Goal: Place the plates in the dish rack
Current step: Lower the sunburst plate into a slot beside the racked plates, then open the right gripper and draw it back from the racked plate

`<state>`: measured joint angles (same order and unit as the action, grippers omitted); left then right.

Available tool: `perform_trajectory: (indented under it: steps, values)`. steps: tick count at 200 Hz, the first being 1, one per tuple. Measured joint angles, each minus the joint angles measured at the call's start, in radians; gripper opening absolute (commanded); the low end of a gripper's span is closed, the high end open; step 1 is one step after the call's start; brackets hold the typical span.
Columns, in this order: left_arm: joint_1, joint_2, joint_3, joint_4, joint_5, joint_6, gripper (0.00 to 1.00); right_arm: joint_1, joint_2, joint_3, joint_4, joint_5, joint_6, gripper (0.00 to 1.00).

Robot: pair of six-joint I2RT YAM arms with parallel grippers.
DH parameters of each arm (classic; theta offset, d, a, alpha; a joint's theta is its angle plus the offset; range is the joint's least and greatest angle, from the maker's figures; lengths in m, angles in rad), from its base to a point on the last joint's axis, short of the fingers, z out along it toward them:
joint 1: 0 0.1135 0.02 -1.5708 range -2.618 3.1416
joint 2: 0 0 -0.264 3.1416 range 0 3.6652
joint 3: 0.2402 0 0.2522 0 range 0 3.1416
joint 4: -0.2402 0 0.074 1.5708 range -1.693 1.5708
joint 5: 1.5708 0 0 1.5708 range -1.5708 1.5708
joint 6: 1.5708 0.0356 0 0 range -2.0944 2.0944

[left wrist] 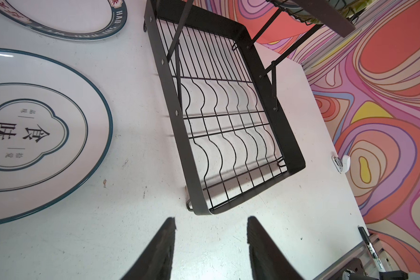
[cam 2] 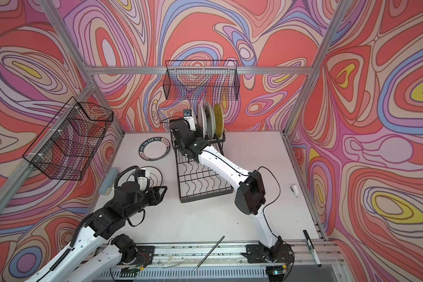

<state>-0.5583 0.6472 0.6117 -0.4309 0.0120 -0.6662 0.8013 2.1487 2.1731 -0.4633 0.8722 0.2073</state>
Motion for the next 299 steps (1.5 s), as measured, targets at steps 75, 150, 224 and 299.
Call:
perform_trajectory:
  steps: [75,150,224,299]
  values:
    - [0.0,0.02,0.0,-0.001,-0.014,0.0,0.53,0.0,-0.15,-0.161,0.058,-0.054,-0.011,0.4]
    - [0.0,0.038,0.0,-0.001,-0.017,-0.011,0.54,0.008,-0.338,-0.29,0.142,-0.116,-0.011,0.48]
    - [0.002,0.093,0.017,-0.075,-0.124,-0.053,0.56,0.028,-0.56,-0.579,0.247,-0.255,-0.006,0.55]
    - [0.188,0.135,-0.069,-0.063,-0.124,-0.171,0.57,0.028,-0.712,-0.868,0.314,-0.343,0.067,0.58]
